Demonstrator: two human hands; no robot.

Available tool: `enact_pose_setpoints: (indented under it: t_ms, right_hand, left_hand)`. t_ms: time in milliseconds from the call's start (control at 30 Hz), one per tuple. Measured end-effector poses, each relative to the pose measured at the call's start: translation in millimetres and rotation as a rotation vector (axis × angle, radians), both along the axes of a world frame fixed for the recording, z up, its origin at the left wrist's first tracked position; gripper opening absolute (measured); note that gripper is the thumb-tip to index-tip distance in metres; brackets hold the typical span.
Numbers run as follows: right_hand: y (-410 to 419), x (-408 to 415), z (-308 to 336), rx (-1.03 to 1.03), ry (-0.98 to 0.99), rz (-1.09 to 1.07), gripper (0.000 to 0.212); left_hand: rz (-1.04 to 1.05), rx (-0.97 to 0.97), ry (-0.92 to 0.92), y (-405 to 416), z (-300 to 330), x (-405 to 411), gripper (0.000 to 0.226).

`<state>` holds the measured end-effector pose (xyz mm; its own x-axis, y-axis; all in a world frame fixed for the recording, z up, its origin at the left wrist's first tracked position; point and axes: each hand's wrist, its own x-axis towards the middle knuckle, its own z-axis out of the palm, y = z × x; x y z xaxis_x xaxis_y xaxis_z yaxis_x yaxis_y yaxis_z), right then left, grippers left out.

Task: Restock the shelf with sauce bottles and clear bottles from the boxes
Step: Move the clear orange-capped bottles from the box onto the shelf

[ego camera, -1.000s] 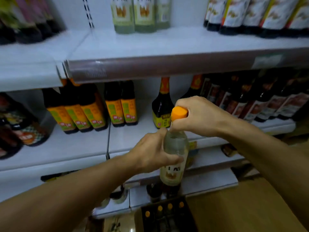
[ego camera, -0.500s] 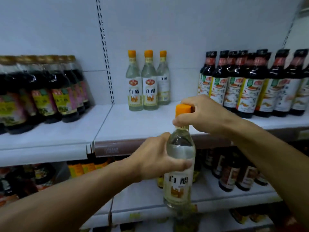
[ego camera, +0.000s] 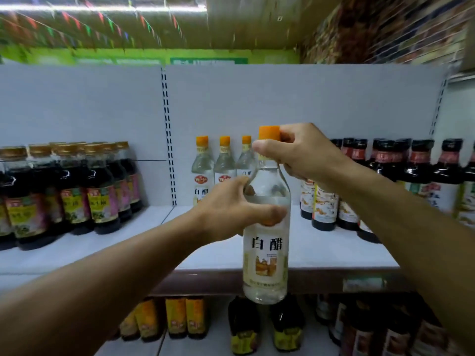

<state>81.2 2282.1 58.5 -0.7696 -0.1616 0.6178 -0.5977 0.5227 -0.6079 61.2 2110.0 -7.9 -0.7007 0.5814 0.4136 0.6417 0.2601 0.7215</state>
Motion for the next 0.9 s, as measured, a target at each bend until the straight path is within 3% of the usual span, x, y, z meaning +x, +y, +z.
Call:
enact_pose_setpoints:
  t_ms: [233, 433, 667, 900]
  right_hand:
    - [17, -39, 26, 0.025, 0.147, -0.063, 0.032]
    - [27, -88, 20, -0.003, 0.094, -0.079, 0.03]
    - [25, -146, 3, 0.049, 0.056, -0.176, 0.029]
    - [25, -200, -11, 0.023, -0.011, -0.198, 0.028]
  left_hand:
    - [0.107, 0.051, -0.009, 23, 23, -30, 0.047]
    - [0.129, 0.012, -0.056, 30, 0, -69, 0.044]
    - [0.446, -0.376, 0.355, 31, -35, -122, 0.045]
    - [0.538, -0.473, 0.429, 41, -50, -172, 0.048]
